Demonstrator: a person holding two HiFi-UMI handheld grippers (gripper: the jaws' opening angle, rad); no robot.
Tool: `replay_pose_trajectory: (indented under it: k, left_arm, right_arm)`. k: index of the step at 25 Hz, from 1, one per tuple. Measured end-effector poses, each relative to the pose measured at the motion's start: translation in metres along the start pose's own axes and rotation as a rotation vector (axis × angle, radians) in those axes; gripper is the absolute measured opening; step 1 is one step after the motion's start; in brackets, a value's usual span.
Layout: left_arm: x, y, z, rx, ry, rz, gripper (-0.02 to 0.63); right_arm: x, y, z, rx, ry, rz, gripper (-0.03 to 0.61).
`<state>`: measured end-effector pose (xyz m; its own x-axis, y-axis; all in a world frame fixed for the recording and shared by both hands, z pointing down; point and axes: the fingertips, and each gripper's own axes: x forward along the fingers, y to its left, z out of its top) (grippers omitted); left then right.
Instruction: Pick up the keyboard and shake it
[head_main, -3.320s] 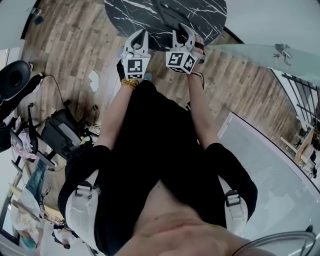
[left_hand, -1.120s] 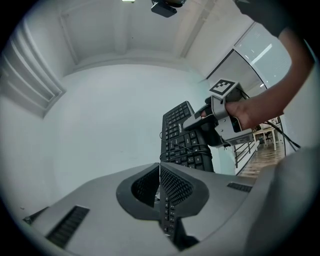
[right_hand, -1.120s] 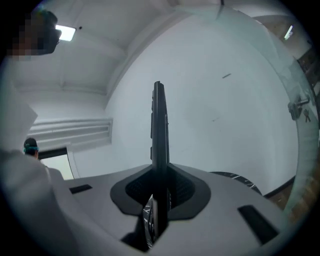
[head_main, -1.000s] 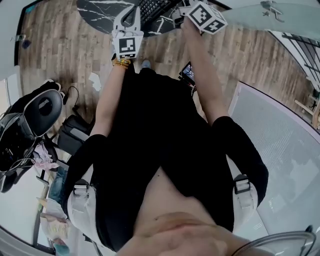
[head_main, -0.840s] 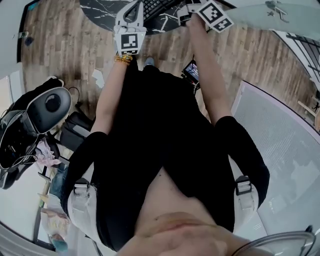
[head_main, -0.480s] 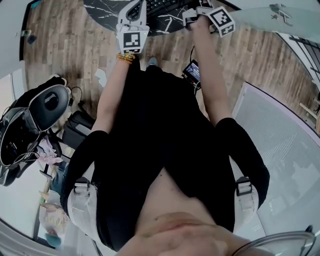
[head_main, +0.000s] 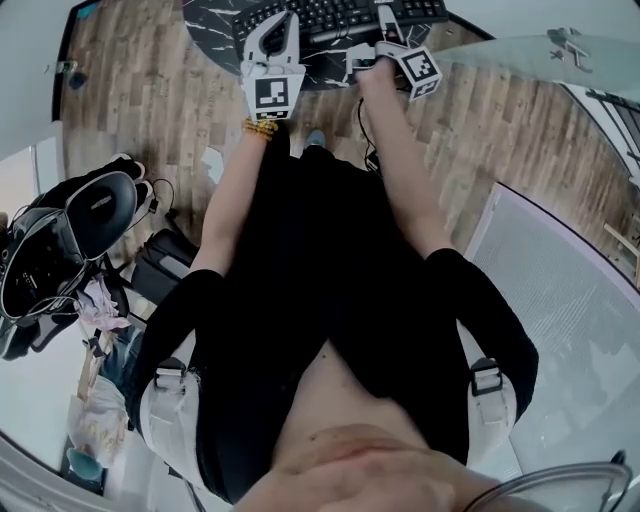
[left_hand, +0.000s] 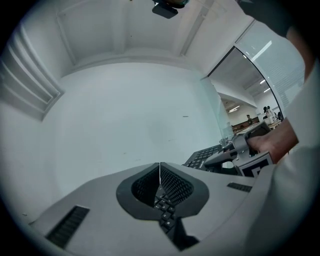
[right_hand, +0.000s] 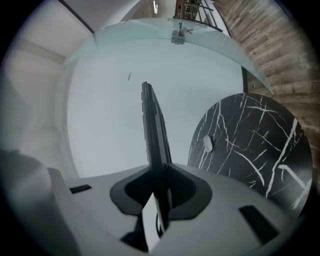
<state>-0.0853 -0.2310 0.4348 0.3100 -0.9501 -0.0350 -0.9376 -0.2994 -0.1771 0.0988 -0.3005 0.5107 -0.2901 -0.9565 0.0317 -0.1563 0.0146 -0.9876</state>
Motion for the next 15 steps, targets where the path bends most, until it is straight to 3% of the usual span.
replay_pose_trajectory:
  k: [15]
  left_arm:
    - [-0.024,0.016,-0.030,-0.013,0.071,0.040,0.015]
  right_arm:
    - [-0.011,-0.055,-0.035,0.129,-0.016,-0.069,0.077]
